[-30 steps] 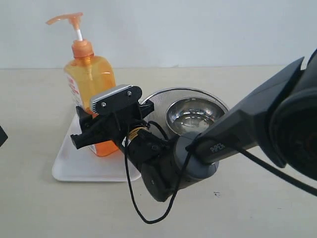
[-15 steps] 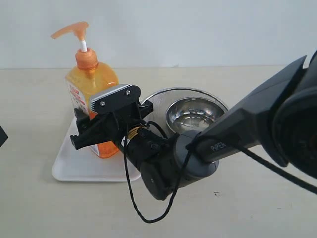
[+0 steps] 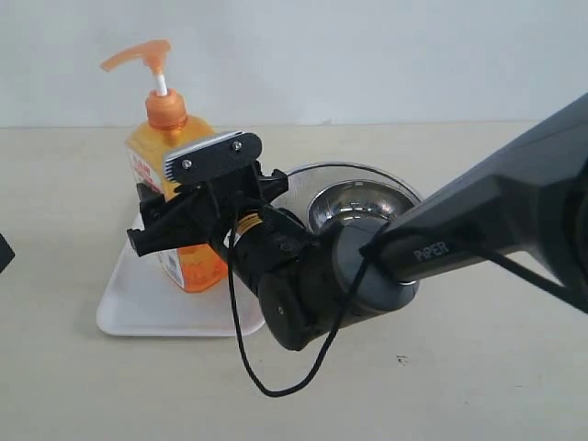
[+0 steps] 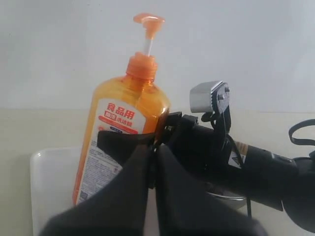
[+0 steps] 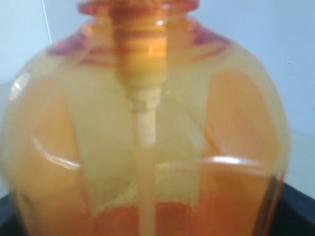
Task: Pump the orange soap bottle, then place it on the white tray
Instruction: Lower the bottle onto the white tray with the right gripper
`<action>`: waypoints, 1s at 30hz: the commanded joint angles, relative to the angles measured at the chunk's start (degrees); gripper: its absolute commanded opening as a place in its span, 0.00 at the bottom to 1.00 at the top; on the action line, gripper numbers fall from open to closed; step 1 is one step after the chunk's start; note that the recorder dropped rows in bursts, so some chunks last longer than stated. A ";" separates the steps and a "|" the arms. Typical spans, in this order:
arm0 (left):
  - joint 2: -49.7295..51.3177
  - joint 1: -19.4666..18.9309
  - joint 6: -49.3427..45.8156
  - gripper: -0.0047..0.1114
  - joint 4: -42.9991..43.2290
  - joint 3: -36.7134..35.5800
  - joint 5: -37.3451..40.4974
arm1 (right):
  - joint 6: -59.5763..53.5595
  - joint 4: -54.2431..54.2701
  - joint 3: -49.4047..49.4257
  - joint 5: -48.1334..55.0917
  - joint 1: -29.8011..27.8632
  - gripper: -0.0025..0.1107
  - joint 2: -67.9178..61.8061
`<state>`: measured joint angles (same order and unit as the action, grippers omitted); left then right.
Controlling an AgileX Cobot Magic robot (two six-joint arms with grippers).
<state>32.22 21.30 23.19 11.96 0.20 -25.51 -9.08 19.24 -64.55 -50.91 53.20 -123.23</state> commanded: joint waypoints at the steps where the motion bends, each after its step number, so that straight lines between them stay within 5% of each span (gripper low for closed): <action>1: -0.52 -0.10 0.29 0.08 -0.61 -0.20 0.52 | -2.63 4.58 -0.10 1.55 -0.04 0.70 1.97; 30: -1.01 -0.10 0.29 0.08 -0.15 -0.20 -1.90 | -4.99 8.33 -0.10 1.96 -0.04 0.70 3.99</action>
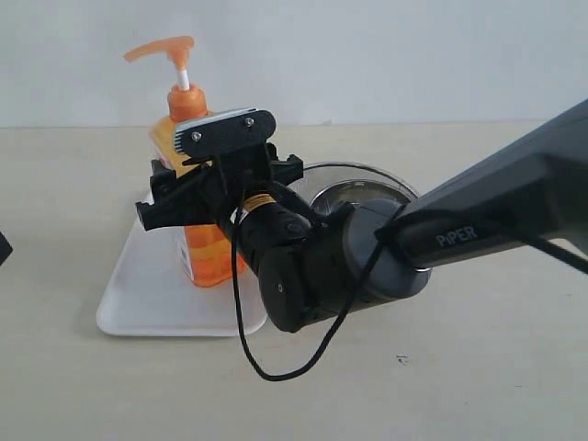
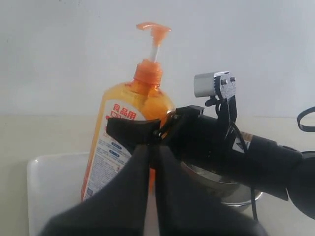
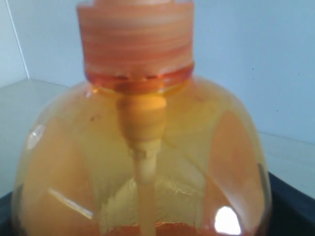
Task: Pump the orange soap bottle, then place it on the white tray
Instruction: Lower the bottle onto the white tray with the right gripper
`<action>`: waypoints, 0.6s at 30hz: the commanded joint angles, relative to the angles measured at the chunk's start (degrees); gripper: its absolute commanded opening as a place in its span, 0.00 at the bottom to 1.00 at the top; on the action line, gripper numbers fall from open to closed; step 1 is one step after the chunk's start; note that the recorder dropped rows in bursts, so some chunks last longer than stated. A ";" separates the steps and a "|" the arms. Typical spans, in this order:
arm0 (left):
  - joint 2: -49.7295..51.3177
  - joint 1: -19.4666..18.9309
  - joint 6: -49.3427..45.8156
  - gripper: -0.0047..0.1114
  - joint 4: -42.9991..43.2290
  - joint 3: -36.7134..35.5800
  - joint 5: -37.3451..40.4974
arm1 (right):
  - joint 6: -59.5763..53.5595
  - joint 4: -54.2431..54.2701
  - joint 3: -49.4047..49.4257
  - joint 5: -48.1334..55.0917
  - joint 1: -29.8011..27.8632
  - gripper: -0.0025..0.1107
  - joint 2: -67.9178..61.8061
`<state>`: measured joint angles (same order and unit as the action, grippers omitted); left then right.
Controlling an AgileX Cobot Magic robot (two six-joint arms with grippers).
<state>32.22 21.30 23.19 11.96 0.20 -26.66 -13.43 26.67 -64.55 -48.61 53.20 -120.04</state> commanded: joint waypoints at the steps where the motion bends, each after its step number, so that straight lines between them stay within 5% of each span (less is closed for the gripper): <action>1: -1.51 -0.10 0.14 0.08 -0.15 -0.20 -0.60 | -0.76 0.90 -0.10 -0.33 -0.04 0.70 0.80; 13: -3.82 -0.10 0.14 0.08 -0.15 -0.20 2.27 | -4.21 4.09 -0.10 2.89 -0.04 0.71 4.12; 16: -3.82 -0.10 0.26 0.08 -0.15 -0.20 2.20 | -8.67 8.01 -0.10 5.41 -0.04 0.94 4.45; 18: -3.82 -0.10 0.27 0.08 -0.15 -0.20 2.54 | -9.11 9.12 -0.10 7.05 -0.04 0.95 4.45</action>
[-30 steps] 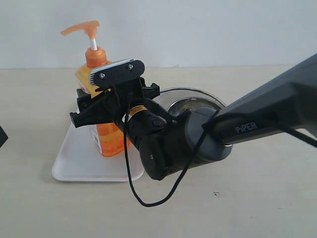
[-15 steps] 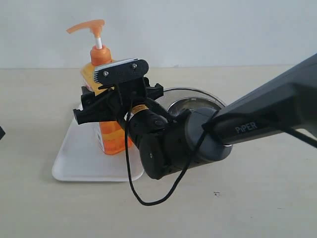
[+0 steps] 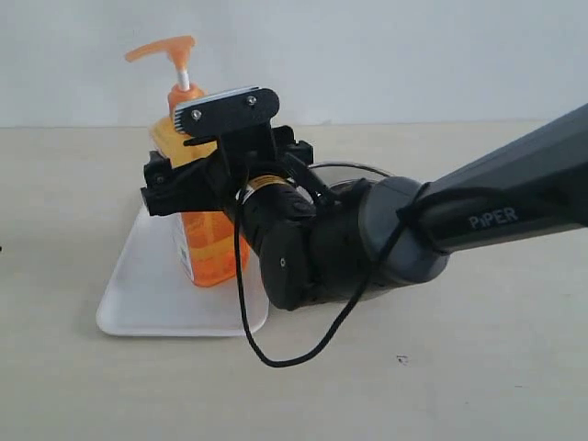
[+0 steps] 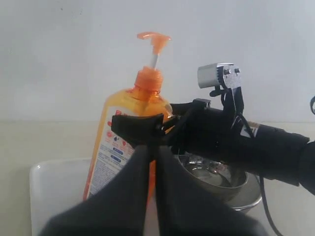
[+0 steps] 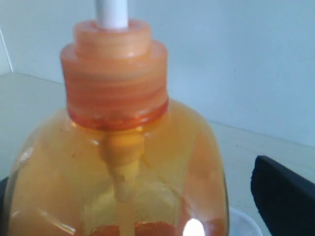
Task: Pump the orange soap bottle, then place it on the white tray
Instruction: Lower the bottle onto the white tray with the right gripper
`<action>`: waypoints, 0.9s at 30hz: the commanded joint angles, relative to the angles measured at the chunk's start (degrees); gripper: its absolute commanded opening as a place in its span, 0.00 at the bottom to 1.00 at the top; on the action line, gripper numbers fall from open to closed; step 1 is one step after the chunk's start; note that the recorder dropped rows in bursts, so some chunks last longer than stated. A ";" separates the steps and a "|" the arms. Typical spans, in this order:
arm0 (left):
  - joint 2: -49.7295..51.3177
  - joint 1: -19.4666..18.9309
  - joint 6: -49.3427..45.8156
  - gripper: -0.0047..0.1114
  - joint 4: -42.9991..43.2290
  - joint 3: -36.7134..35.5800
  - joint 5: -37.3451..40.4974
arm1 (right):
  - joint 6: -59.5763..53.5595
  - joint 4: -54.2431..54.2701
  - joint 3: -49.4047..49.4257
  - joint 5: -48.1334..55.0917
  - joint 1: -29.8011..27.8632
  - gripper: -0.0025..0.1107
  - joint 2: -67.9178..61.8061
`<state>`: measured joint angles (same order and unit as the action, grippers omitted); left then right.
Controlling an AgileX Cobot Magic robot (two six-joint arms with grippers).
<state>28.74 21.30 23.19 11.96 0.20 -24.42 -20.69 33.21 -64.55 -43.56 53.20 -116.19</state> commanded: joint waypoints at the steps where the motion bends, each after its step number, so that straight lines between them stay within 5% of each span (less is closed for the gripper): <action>1: -0.34 -0.10 0.27 0.08 -0.15 -0.20 0.48 | -1.85 2.59 -0.10 1.99 -0.04 0.95 0.60; 27: -0.34 -0.10 0.27 0.08 -0.15 -0.20 0.89 | 1.16 1.52 -0.10 16.21 0.08 0.95 8.25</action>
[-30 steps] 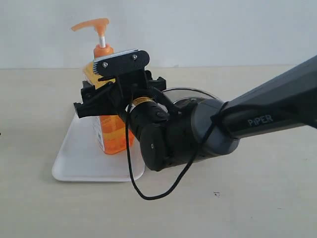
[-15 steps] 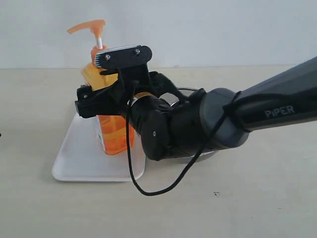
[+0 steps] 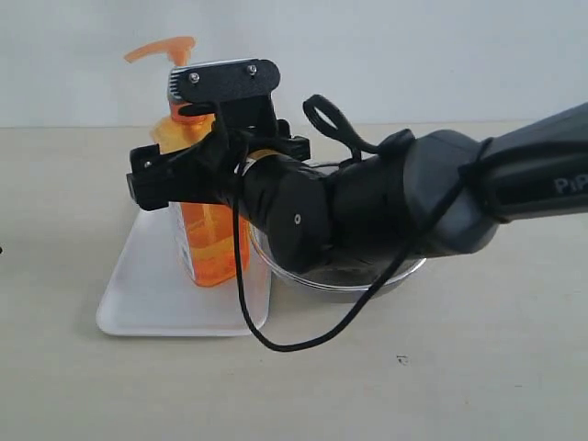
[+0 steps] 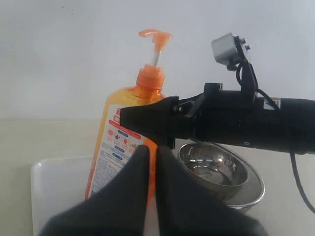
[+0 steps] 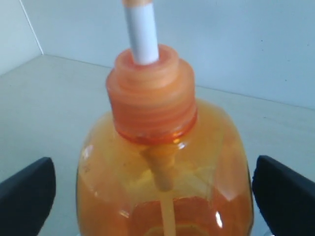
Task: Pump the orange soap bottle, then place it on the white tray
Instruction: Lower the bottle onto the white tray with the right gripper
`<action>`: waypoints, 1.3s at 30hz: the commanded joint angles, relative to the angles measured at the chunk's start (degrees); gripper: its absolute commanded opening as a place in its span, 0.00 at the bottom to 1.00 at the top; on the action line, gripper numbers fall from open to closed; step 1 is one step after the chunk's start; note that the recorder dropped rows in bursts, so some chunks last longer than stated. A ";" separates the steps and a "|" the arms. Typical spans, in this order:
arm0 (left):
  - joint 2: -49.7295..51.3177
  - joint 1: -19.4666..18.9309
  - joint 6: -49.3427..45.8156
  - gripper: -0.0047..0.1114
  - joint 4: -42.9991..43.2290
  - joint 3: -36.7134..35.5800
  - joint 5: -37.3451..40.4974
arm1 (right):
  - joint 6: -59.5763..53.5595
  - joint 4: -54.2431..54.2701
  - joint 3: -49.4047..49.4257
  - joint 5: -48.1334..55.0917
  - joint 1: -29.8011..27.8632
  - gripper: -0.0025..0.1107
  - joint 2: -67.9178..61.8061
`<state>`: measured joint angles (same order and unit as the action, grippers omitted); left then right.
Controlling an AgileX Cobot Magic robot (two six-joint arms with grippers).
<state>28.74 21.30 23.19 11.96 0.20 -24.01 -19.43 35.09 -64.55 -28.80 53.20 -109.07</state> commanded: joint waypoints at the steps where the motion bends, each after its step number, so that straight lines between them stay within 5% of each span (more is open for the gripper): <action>1: -0.34 -0.10 0.27 0.08 -0.15 -0.20 0.47 | -0.09 -0.36 -0.10 2.34 0.08 0.95 1.55; 16: -0.34 -0.10 0.27 0.08 -0.15 -0.20 0.47 | -0.75 -0.52 -0.10 16.89 0.08 0.95 8.23; 39: -0.34 -0.10 0.27 0.08 -0.15 -0.20 1.74 | -5.27 0.28 -0.10 21.90 -0.13 0.95 11.78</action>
<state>28.74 21.30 23.19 11.96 0.20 -22.66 -23.97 35.63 -64.55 -7.64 53.20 -98.11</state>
